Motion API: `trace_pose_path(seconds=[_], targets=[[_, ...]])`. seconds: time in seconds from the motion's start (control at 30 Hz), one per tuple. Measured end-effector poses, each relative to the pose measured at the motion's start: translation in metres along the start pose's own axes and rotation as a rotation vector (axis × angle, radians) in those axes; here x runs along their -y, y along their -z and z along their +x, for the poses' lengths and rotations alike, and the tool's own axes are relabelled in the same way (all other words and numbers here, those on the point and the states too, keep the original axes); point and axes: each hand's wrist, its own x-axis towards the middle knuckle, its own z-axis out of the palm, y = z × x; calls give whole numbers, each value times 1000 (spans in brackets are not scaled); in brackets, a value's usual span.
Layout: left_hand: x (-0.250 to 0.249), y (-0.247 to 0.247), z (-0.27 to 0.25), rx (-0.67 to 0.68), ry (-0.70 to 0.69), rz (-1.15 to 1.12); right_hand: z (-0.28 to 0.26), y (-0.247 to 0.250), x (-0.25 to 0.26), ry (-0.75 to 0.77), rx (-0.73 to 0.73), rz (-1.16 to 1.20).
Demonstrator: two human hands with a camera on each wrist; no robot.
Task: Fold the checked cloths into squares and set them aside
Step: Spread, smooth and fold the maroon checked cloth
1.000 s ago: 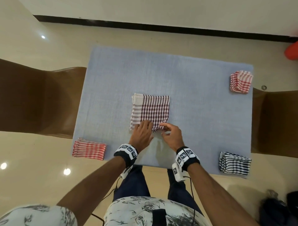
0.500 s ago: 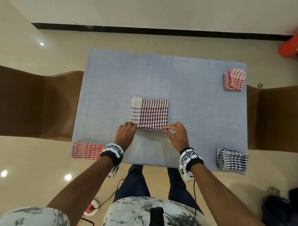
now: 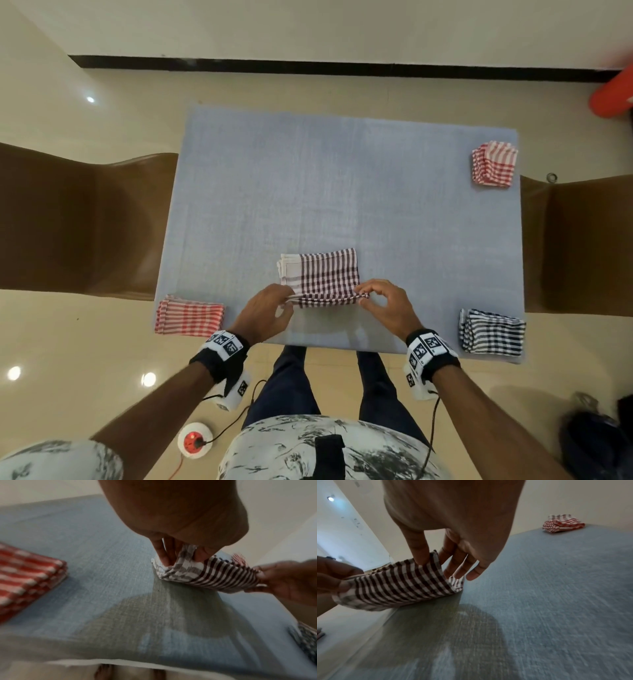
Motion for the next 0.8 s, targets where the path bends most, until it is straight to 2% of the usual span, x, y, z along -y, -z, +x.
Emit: trace_pose_path(seconds=[0.13,0.23,0.33,0.57,0.8], targets=[[-4,6,26,-50,260,-241,26,-4,4,-113,-79,145],[0,8,48,-83,384,-255,51,-11,-6,-173,-126,145],[9,7,66,-54,462,-219,70,-18,-14,-183,-165,74],[23,1,77,-31,518,-216,95,-23,-16,-170,-186,-80],[12,-5,69,-147,563,-99,103,-26,-9,-180,-172,-178]])
